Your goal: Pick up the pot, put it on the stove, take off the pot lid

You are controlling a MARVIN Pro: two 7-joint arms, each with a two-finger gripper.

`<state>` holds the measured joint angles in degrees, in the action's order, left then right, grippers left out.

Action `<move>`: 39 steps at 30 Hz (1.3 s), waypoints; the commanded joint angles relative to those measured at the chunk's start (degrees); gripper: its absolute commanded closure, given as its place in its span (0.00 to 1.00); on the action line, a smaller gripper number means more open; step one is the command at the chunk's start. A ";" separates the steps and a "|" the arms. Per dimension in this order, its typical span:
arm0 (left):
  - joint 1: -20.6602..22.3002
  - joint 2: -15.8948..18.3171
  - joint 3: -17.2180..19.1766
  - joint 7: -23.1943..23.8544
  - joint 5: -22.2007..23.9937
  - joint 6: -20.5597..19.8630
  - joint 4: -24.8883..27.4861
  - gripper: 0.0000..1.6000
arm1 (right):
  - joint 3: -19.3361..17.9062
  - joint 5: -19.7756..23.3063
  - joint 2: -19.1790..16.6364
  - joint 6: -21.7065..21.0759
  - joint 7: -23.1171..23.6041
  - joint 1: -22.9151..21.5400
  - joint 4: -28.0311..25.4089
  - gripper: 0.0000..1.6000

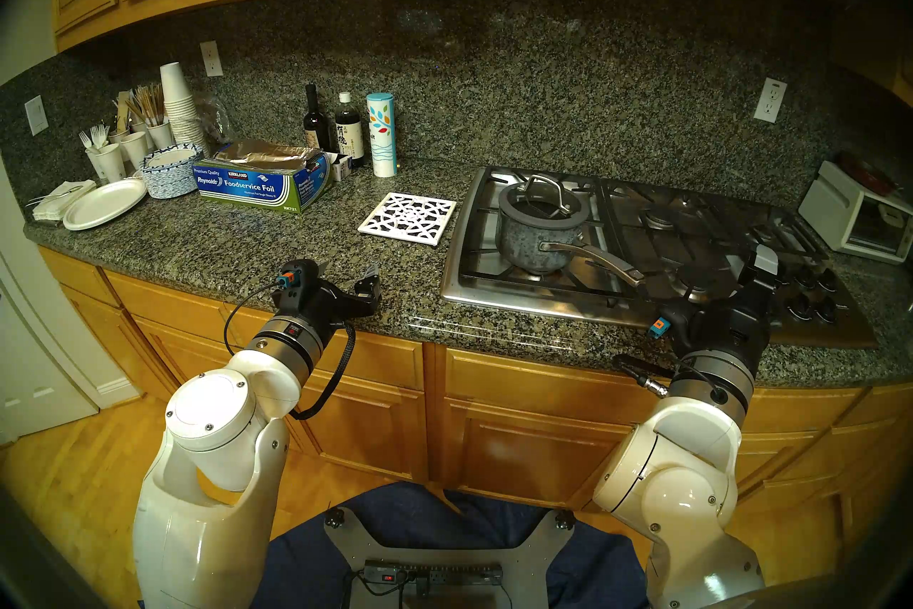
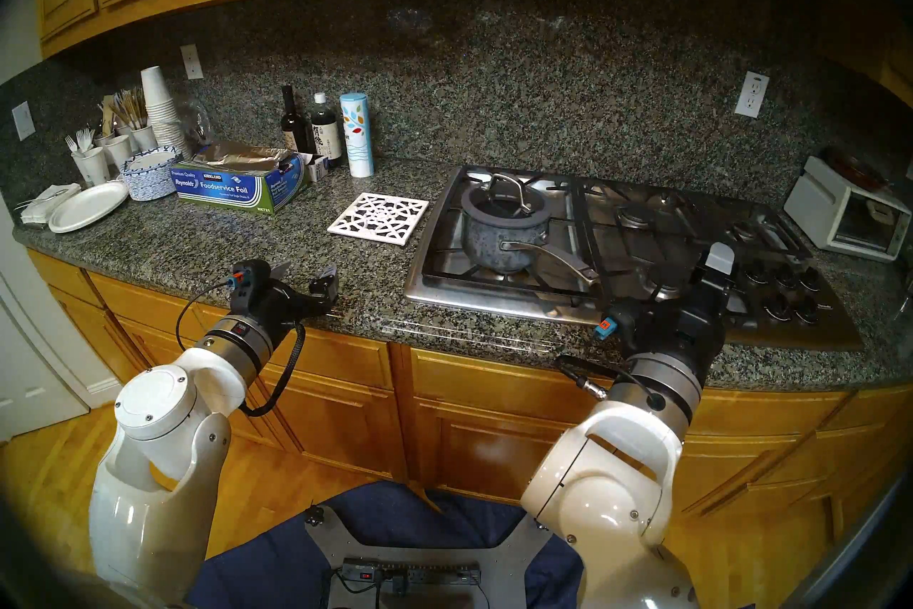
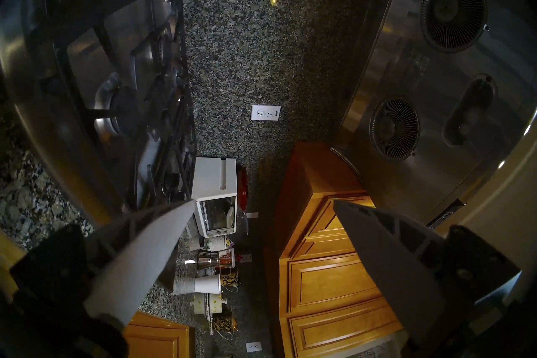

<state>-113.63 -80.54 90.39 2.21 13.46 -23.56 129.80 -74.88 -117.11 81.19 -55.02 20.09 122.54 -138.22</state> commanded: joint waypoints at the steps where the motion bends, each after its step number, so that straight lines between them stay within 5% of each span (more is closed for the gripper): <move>1: 1.31 0.11 -1.83 0.00 -1.14 1.16 1.77 0.00 | -0.23 -1.14 -0.09 0.02 -1.87 -0.12 -1.78 0.00; 26: 8.30 4.73 -2.09 -1.35 -10.48 7.36 1.73 0.00 | -0.59 -0.80 0.17 0.02 -2.40 0.26 -1.78 0.00; 39: 12.83 10.05 -2.18 -0.68 -17.76 13.07 0.58 0.00 | -0.73 -0.66 0.14 0.02 -2.29 0.40 -1.78 0.00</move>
<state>-105.18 -73.38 88.13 0.96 -1.31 -14.28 129.51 -75.48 -117.01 81.50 -55.02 19.05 123.16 -138.22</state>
